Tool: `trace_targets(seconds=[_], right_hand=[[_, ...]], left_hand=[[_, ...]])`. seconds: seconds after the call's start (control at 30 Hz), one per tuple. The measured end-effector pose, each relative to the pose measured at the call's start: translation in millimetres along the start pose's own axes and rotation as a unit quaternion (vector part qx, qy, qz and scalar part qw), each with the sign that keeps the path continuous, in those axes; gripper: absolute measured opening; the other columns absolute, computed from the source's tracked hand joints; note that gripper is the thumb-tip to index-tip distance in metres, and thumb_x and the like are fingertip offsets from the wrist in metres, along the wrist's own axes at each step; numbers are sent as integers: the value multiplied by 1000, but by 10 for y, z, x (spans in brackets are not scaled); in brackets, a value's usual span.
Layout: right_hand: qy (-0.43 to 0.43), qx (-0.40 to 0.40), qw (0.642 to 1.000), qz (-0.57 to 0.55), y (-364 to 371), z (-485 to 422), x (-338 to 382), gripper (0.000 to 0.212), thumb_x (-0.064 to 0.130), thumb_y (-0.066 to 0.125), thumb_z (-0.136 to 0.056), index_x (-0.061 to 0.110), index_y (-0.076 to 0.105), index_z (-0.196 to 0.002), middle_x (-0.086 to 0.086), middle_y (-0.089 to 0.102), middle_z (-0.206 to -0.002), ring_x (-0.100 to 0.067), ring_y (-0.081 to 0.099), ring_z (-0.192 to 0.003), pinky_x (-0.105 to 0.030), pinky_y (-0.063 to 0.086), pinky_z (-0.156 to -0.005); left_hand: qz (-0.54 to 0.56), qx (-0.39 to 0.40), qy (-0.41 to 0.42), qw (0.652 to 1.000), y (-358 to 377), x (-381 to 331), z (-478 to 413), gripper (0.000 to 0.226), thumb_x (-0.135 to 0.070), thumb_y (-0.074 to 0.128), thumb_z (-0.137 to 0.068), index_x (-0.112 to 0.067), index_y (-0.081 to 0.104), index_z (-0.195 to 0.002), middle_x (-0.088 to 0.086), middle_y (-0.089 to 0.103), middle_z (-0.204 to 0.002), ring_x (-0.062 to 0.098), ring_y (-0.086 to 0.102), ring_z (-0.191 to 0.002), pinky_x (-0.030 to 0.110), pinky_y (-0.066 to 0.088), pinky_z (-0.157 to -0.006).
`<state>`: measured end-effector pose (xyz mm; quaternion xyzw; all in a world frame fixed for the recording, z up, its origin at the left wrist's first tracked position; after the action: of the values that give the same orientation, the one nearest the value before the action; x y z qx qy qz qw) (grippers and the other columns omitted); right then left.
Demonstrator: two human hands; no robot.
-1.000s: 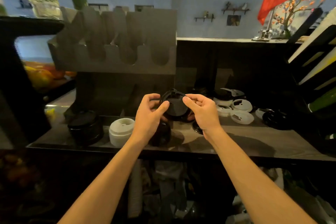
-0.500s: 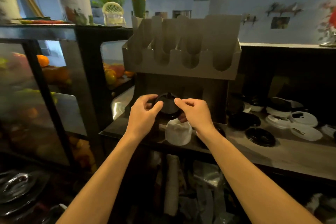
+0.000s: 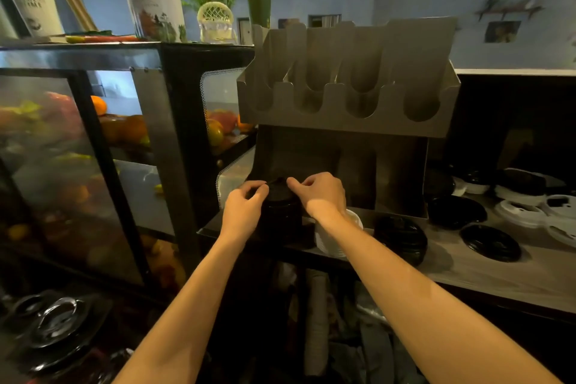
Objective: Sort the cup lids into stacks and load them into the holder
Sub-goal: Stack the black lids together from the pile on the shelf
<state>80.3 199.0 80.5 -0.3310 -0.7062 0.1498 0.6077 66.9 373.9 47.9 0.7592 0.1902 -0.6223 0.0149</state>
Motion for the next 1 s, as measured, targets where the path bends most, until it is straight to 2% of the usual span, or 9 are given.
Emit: trace_targets(seconds=[0.13,0.23,0.27,0.43,0.57,0.67,0.73,0.9,1.0], right_hand=[[11,26,999,17,56,-18,-29,39,56,64,-92,21,70,-77,-1,72,-80,-16,68,-74,-29,53,-66],[-16,32,999,32,90,-18,-27,32,55,64,-92,27,71,-106,5,71,-97,-16,66,-92,-31,51,-72],[-21,31,999,36,95,-12,-32,31,54,63,-93,29,72,-109,6,71,-96,-15,66,-92,-32,52,-74],[-9,57,998,36,135,-5,-59,24,47,58,-98,28,72,-97,5,68,-84,-16,66,-85,-37,57,-80],[-22,56,995,76,73,18,0,31,49,51,-101,25,70,-98,6,62,-76,-11,58,-70,-31,49,-68],[-23,50,994,93,-8,53,25,41,53,43,-104,23,64,-85,4,61,-73,-10,55,-65,-29,41,-58],[-34,43,995,81,-65,77,37,41,53,40,-104,26,59,-81,3,62,-76,-12,58,-69,-31,47,-63],[-80,27,996,24,-218,162,8,32,49,49,-102,23,68,-102,4,68,-87,-14,64,-83,-40,57,-81],[-96,7,995,7,-359,181,-58,27,46,53,-102,24,68,-101,6,68,-88,-14,65,-87,-39,57,-79]], left_hand=[[48,-13,-37,998,38,127,-34,15,-33,61,-99,-32,68,-112,-8,66,-112,16,62,-112,43,51,-104],[62,-19,-49,997,51,213,-23,20,-29,63,-98,-28,70,-117,-6,66,-115,16,61,-113,44,50,-104],[71,-21,-47,996,57,230,-17,21,-29,64,-97,-27,70,-117,-6,67,-115,16,62,-112,42,51,-103],[84,-18,-51,995,85,208,-26,19,-27,68,-95,-28,72,-113,-4,68,-113,17,64,-109,39,54,-98],[68,-8,-52,996,101,122,-28,20,-29,63,-98,-31,70,-116,-3,66,-117,17,63,-112,41,54,-100],[50,-12,-17,999,94,-10,-8,26,-30,57,-102,-26,66,-125,-8,61,-120,10,55,-116,27,45,-94],[32,-13,10,999,101,-118,25,27,-32,53,-104,-25,64,-128,-12,57,-118,4,53,-109,17,39,-81],[-25,-4,91,996,196,-347,96,19,-30,55,-103,-30,62,-121,-19,57,-109,4,53,-113,18,39,-88],[-45,-16,134,990,293,-480,176,17,-28,56,-102,-31,62,-118,-13,62,-115,5,57,-112,23,46,-95]])
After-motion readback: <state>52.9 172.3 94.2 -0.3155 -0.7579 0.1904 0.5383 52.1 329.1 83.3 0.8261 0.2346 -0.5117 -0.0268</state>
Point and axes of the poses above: each hand's wrist, its own z-axis away from the middle knuckle, its own y-axis out of the palm, x = y × z, the point moved 5 cm from there along -z, towards the middle knuckle
